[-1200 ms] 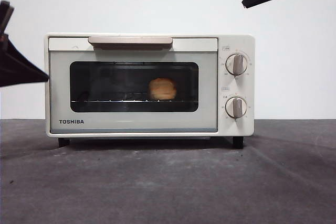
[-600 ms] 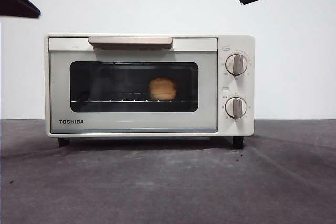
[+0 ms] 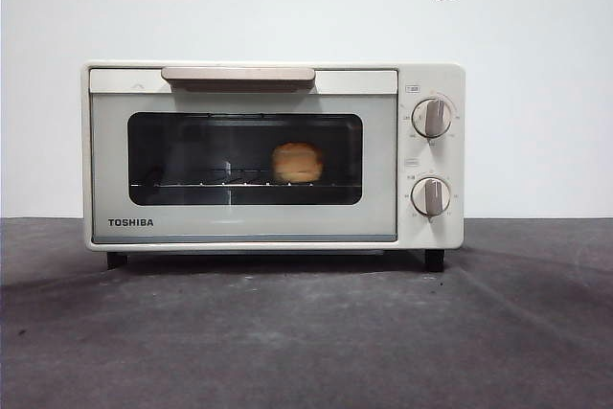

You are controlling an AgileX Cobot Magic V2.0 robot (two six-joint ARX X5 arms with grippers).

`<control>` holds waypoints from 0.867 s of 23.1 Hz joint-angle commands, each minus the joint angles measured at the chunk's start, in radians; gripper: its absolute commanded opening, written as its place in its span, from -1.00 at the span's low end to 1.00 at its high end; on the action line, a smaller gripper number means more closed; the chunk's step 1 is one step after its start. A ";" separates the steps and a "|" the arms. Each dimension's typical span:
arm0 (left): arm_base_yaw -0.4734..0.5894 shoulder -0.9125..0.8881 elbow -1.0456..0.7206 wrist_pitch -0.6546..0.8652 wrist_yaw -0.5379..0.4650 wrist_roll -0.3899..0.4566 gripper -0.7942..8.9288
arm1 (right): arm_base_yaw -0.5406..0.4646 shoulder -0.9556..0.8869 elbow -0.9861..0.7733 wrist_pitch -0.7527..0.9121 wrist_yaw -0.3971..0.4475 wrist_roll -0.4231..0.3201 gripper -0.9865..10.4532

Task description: The left arm flap open the oven, the right arm pick bread and place it into oven, the left arm flap close the oven

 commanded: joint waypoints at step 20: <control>-0.015 0.006 0.024 -0.013 -0.003 0.041 -0.80 | 0.011 0.005 0.010 0.036 0.166 0.017 -0.82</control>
